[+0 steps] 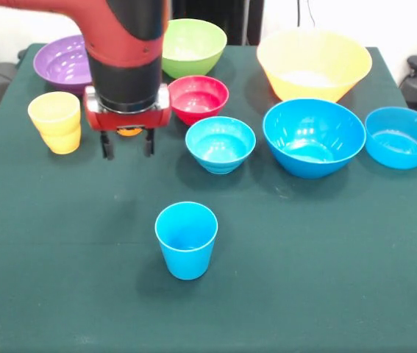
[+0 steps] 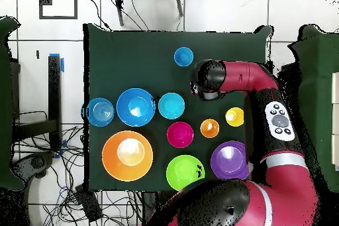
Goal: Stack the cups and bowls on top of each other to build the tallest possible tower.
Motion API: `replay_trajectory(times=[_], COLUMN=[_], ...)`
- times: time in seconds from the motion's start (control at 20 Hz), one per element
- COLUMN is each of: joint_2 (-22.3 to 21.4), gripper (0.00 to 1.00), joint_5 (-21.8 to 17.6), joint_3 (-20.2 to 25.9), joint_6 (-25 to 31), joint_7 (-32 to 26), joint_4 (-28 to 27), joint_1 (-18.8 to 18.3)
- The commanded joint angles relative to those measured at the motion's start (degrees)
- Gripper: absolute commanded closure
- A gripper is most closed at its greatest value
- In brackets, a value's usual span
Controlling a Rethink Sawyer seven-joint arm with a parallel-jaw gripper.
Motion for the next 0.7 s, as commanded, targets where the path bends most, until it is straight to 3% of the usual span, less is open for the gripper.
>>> replay_trajectory(times=[0.05,0.4,0.7], joint_2=[5.03,3.47,0.07], gripper=[0.00,0.00,0.00], joint_5=[0.12,0.90,1.81], joint_3=[8.21,9.30,10.84], joint_6=[3.06,4.81,6.81], joint_7=[-15.68,-12.78,-13.69], joint_4=[5.39,7.09,11.00], joint_1=[1.15,1.28,-1.33])
